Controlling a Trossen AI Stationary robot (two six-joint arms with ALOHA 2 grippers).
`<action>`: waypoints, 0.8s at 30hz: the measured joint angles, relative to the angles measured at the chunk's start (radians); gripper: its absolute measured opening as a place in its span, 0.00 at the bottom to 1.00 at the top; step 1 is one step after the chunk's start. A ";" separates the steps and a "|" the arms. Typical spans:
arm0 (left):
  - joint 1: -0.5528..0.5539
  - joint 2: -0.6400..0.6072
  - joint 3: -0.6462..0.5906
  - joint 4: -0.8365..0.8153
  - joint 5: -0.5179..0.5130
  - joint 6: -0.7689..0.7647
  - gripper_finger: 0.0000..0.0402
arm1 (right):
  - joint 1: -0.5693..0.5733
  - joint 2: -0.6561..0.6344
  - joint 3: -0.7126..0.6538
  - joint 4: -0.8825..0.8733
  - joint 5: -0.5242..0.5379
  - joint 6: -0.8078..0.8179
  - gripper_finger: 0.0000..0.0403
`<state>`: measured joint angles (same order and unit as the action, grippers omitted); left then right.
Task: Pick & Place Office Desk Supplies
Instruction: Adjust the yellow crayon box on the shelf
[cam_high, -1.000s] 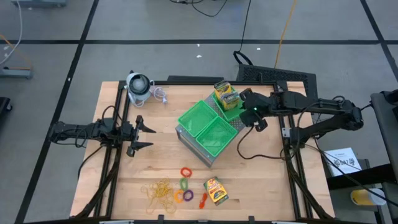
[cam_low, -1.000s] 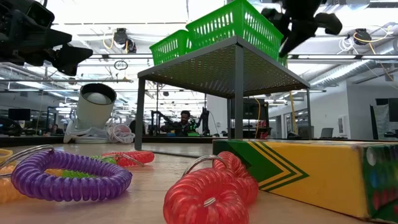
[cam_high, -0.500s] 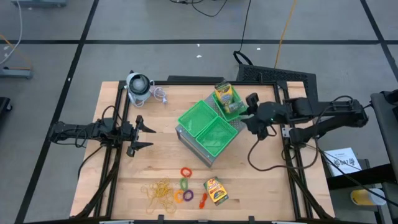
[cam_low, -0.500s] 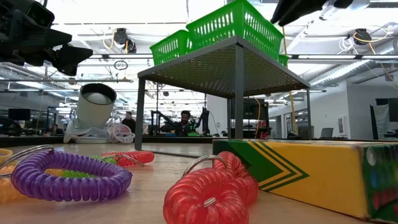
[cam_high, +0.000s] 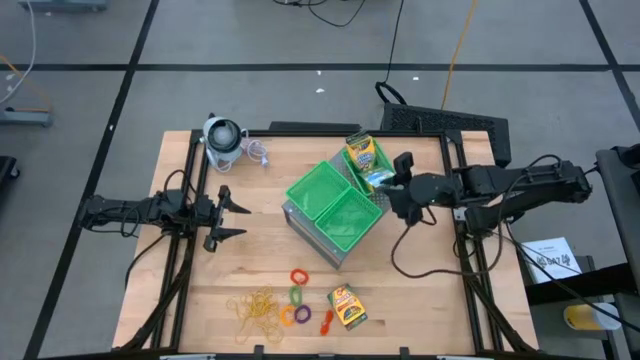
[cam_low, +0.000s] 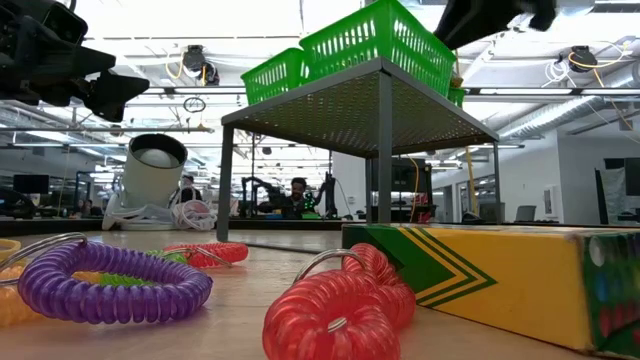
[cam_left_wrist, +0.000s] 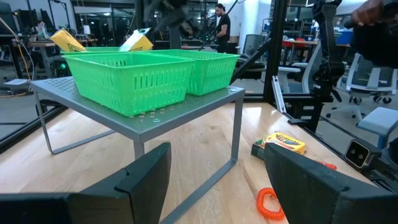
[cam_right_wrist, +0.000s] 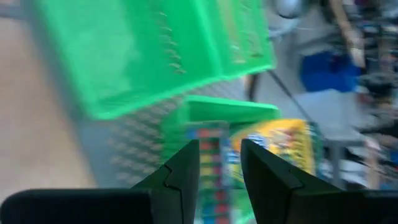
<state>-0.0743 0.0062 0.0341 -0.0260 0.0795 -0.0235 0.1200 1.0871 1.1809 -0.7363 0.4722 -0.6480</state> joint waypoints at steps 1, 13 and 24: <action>0.000 0.000 0.000 0.000 0.000 0.000 0.66 | 0.000 0.000 -0.003 0.028 0.029 -0.006 0.27; 0.000 0.000 0.000 0.000 0.000 0.000 0.66 | -0.018 -0.001 -0.003 0.025 0.047 -0.010 0.25; 0.000 0.000 0.000 0.000 0.000 0.000 0.66 | -0.042 0.000 -0.003 0.017 -0.032 0.059 0.25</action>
<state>-0.0746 0.0063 0.0341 -0.0261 0.0795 -0.0235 0.0784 1.0870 1.1778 -0.7189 0.4398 -0.5890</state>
